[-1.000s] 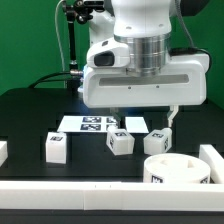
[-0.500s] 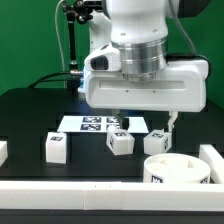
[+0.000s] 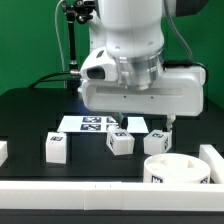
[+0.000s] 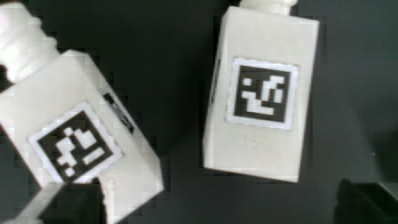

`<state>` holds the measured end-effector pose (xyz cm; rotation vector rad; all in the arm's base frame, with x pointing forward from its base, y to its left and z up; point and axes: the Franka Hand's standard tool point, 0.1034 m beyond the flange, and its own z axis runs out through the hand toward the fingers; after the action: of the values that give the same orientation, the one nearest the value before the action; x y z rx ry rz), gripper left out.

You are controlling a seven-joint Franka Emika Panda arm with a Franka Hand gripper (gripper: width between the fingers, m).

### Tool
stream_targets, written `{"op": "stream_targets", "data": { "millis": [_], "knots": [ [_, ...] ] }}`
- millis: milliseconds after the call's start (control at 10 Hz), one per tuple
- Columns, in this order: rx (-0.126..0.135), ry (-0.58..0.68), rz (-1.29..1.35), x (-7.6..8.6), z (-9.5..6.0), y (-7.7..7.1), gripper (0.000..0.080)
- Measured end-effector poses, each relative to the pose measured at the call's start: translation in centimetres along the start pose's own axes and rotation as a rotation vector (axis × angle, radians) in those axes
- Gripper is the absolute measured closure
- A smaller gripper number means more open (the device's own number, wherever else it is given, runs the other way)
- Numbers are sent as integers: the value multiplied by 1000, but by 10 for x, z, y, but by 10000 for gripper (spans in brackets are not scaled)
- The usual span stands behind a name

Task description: Assemble stool

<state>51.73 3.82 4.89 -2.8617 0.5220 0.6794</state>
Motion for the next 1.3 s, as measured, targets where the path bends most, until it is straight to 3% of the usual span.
{"op": "stream_targets", "data": {
  "millis": [300, 400, 500, 900, 1300],
  "knots": [
    [-7, -231, 8, -8, 5, 3, 150],
    [22, -313, 35, -8, 7, -2, 150],
    [38, -334, 47, -6, 7, -7, 150],
    [32, -334, 46, -7, 10, -12, 150],
    [15, -361, 58, -12, 25, -17, 150]
  ]
}}
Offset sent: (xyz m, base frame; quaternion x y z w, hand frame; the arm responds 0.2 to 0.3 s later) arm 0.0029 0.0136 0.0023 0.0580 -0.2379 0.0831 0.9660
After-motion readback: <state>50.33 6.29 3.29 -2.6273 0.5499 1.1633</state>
